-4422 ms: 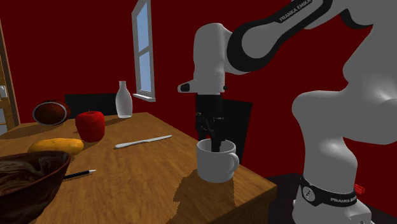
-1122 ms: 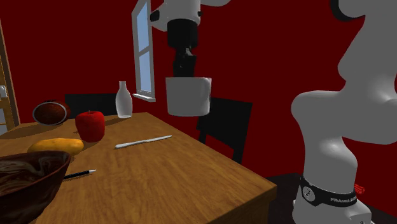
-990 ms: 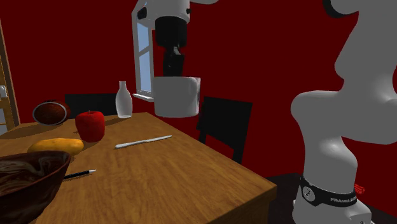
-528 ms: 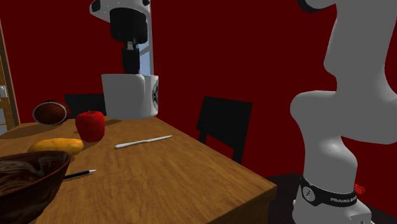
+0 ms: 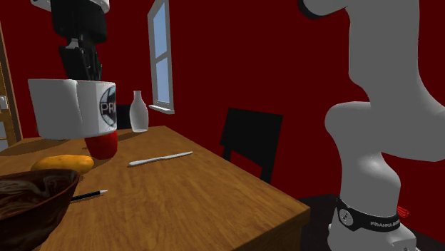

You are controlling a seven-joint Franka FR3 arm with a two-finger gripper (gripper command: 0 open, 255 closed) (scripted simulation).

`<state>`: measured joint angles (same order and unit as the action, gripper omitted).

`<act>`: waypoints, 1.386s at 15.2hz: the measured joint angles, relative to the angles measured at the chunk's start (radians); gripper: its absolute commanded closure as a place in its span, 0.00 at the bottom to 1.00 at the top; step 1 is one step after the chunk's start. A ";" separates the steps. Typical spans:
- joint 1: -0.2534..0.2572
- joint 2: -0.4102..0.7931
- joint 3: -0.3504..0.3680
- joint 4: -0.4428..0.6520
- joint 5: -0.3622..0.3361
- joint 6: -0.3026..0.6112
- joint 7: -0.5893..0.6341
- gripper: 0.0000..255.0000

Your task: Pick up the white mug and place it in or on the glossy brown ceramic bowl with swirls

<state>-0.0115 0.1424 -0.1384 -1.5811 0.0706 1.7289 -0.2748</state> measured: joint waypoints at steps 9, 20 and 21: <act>-0.019 0.470 0.022 0.695 0.047 -0.226 0.042 1.00; -0.006 0.421 0.019 0.470 0.044 -0.050 0.029 1.00; -0.004 0.421 0.020 0.457 0.044 -0.037 0.030 1.00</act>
<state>-0.0154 0.5631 -0.1186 -1.1244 0.1142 1.6918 -0.2444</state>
